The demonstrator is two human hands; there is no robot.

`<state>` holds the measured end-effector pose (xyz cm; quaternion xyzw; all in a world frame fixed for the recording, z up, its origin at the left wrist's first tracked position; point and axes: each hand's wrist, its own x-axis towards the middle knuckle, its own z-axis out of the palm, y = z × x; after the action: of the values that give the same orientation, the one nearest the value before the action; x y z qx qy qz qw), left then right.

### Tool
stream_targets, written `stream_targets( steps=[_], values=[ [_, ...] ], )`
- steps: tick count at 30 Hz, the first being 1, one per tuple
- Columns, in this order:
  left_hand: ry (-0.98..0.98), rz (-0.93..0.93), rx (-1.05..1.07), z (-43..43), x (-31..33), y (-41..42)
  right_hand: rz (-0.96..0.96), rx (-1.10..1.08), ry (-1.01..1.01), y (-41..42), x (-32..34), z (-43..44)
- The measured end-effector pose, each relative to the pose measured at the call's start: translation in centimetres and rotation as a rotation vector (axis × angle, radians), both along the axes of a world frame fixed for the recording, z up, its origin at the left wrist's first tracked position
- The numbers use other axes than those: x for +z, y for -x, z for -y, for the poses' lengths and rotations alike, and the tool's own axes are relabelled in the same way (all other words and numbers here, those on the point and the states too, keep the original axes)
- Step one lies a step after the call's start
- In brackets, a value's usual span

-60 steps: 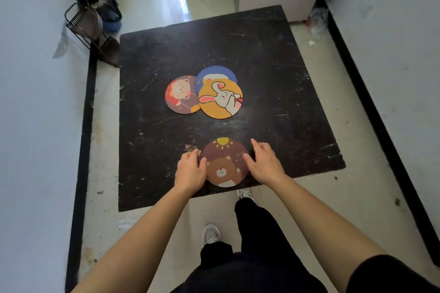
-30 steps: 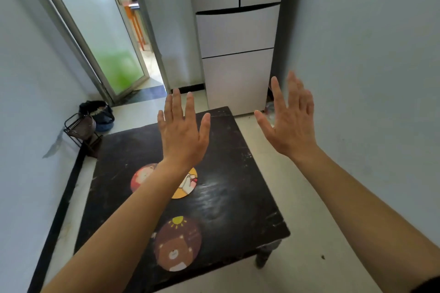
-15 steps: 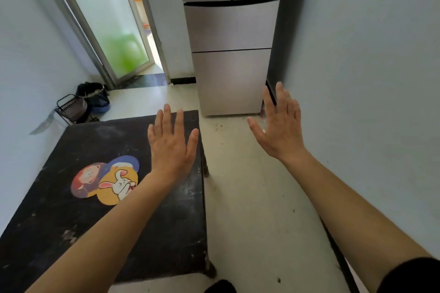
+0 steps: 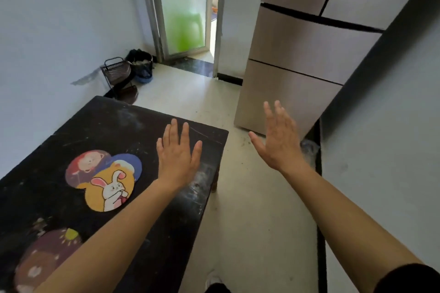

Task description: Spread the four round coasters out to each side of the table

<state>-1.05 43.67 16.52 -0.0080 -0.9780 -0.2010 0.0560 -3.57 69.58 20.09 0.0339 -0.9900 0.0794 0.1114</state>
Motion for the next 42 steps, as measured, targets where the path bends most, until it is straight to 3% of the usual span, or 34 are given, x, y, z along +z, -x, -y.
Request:
stream_targets(
  steps=[10, 19, 23, 28, 34, 38, 42],
  values=[
    [-0.07, 0.182, 0.521, 11.1, -5.6, -0.2, 0.315, 0.453, 0.006, 11.9, -5.1, 16.1],
    [-0.574, 0.467, 1.163, 17.9, -13.3, -1.8, 0.769, 0.862, 0.035, 17.6, -14.4, 31.3],
    [-0.824, 0.368, 1.434, 17.3, -15.4, -0.9, 1.058, 0.923, 0.069, 18.2, -18.8, 35.0],
    [-0.946, 0.289, 1.727, 17.2, -17.8, 0.8, 1.331, 0.765, 0.23, 17.0, -22.3, 37.7],
    [-1.064, 0.14, 1.771, 16.0, -18.4, 1.9, 1.454, 0.65, 0.391, 16.0, -23.5, 38.3],
    [-1.178, 0.126, 1.698, 15.1, -18.3, 1.7, 1.252, 0.818, 0.273, 16.4, -22.6, 37.3],
    [-1.211, 0.199, 1.637, 13.6, -17.2, 1.3, 1.164, 0.86, 0.295, 17.1, -20.2, 35.0]
  ],
)
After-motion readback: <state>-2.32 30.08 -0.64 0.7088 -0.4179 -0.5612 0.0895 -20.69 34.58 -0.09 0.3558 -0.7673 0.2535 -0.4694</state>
